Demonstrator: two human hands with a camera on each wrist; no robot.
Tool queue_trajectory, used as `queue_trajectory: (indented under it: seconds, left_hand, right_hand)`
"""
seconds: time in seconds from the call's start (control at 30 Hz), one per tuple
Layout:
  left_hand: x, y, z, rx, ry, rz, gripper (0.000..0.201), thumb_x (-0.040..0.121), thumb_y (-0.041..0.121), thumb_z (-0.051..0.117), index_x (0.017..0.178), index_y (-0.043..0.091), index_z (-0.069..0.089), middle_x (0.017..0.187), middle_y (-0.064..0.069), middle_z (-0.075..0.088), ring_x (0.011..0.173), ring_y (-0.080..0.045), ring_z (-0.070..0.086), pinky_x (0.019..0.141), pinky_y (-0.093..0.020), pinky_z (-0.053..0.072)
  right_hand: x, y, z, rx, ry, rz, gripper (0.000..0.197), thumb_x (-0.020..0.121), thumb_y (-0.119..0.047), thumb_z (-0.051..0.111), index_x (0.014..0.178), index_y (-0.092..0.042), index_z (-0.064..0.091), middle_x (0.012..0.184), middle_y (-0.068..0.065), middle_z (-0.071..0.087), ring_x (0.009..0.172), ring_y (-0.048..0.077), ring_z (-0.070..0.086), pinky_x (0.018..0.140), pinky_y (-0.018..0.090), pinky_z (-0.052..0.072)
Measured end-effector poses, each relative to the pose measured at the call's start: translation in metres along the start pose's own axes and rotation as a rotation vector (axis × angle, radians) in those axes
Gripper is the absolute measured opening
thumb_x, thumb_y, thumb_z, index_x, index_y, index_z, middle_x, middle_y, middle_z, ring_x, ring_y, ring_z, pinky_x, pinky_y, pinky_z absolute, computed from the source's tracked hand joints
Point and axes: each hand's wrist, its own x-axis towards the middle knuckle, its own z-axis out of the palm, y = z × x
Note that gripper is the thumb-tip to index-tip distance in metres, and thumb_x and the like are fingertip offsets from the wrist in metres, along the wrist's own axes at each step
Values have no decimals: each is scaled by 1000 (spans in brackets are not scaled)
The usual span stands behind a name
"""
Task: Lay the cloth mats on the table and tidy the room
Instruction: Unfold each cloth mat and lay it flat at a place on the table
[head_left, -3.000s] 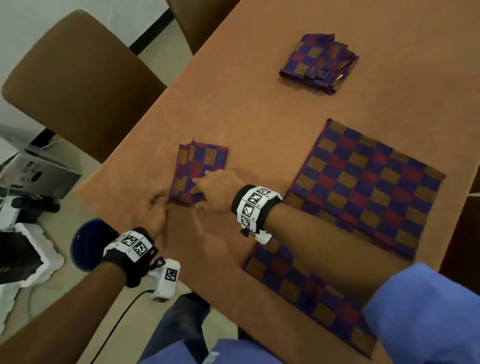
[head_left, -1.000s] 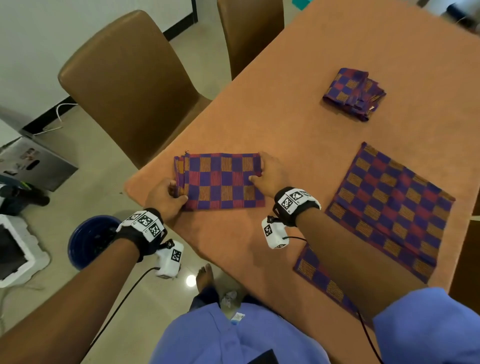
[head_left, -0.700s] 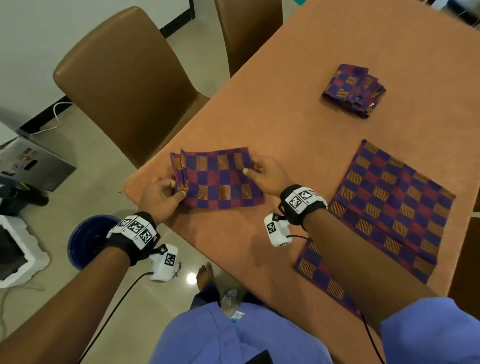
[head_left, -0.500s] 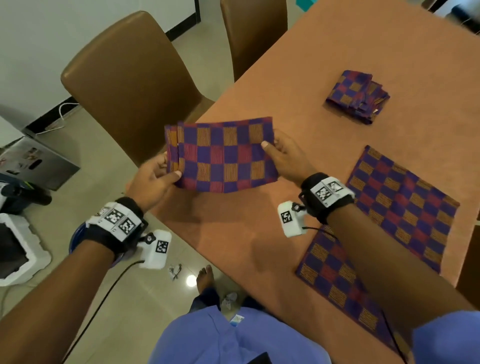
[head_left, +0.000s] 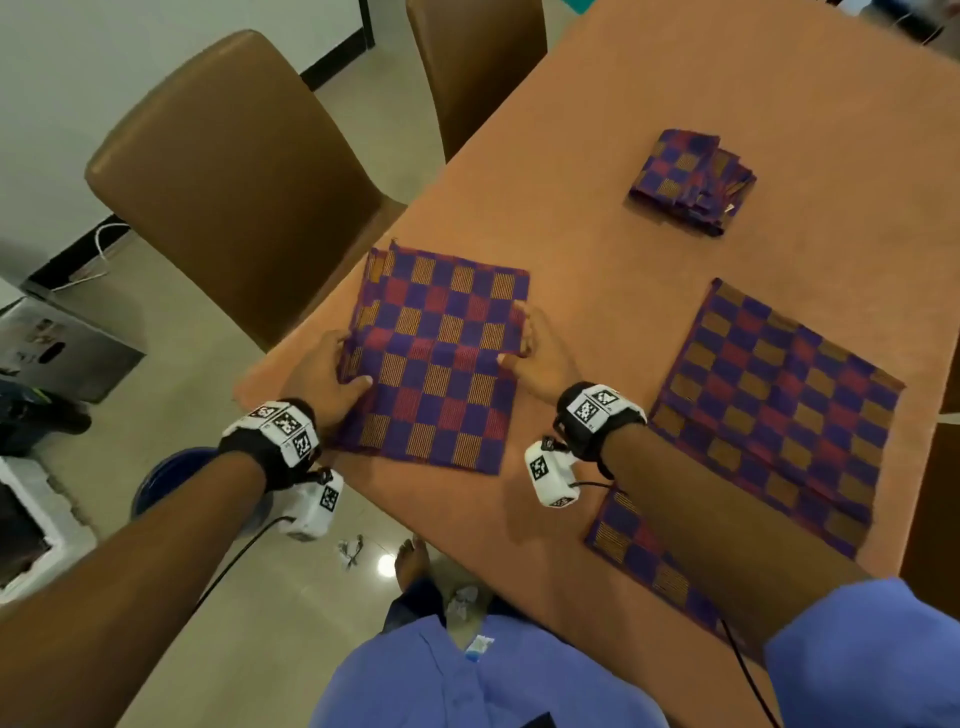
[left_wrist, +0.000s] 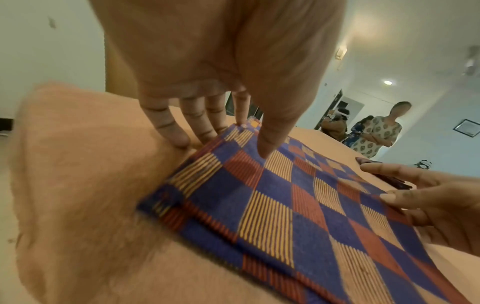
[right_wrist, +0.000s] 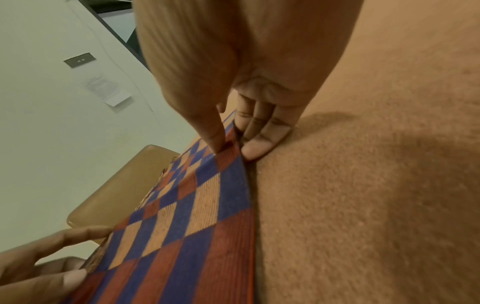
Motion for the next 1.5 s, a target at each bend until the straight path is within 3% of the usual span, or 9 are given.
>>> queue_trajectory:
  seconds: [0.1, 0.2, 0.33, 0.5, 0.77, 1.0, 1.2, 1.33, 1.5]
  left_hand:
    - [-6, -3, 3, -62, -20, 10, 55, 86, 6, 62, 127, 31, 35, 131, -4, 54, 109, -23, 58, 92, -48, 52]
    - [-3, 8, -5, -13, -13, 62, 52, 86, -2, 57, 123, 32, 41, 127, -5, 54, 105, -23, 57, 89, -38, 51]
    - [15, 44, -27, 319, 68, 236, 54, 82, -1, 56, 129, 25, 49, 125, -7, 58, 114, -32, 55, 95, -36, 43]
    - [41, 90, -38, 726, 78, 370, 59, 80, 3, 54, 126, 39, 51, 129, -2, 58, 120, -34, 48, 93, -51, 39]
    - [-8, 54, 6, 719, -25, 333, 51, 79, 40, 64, 127, 31, 50, 130, -5, 49, 121, -31, 44, 95, -52, 43]
    - [-61, 15, 61, 826, -118, 271, 78, 79, 65, 53, 146, 41, 22, 160, 1, 11, 146, -25, 11, 111, -52, 21]
    - [-58, 16, 62, 937, -40, 417, 68, 82, 41, 57, 143, 30, 30, 151, -7, 30, 138, -30, 29, 102, -53, 31]
    - [-48, 15, 50, 1052, -70, 496, 57, 78, 30, 66, 132, 24, 48, 138, -12, 49, 121, -36, 51, 90, -53, 40]
    - [-32, 14, 15, 1102, -49, 528, 39, 84, 25, 62, 123, 23, 59, 127, -11, 60, 117, -34, 54, 90, -50, 42]
  right_hand:
    - [-1, 1, 0, -61, -17, 30, 34, 82, -12, 65, 106, -36, 62, 101, 22, 63, 87, 42, 66, 65, 54, 58]
    - [-11, -8, -8, -75, 5, 51, 24, 88, 5, 59, 103, -12, 67, 69, 4, 47, 63, 22, 60, 58, 35, 58]
    - [-56, -3, 13, 12, -5, 112, 25, 83, 14, 58, 96, -6, 66, 63, 2, 53, 44, 1, 56, 46, 21, 49]
    - [-120, -3, 63, -102, -295, -34, 19, 85, 0, 56, 89, -11, 71, 87, 5, 74, 77, 11, 68, 73, 24, 54]
    - [-47, -6, 10, -709, 134, -43, 49, 81, -32, 66, 128, -20, 56, 123, 8, 55, 114, 26, 52, 95, 37, 41]
    - [-12, -4, -23, -557, 70, 167, 43, 82, -39, 70, 108, -6, 59, 103, 10, 63, 93, 26, 60, 75, 34, 46]
    - [-48, 14, -21, -362, 29, 181, 22, 90, -38, 59, 90, -17, 65, 94, 5, 71, 88, 24, 64, 73, 30, 46]
    - [-108, 33, -4, -390, -2, 174, 43, 81, -58, 57, 80, -18, 73, 76, -5, 72, 70, 13, 65, 63, 30, 51]
    - [-150, 24, 34, -401, -372, 215, 48, 90, -37, 63, 66, 5, 64, 60, 16, 62, 50, 10, 49, 56, 25, 41]
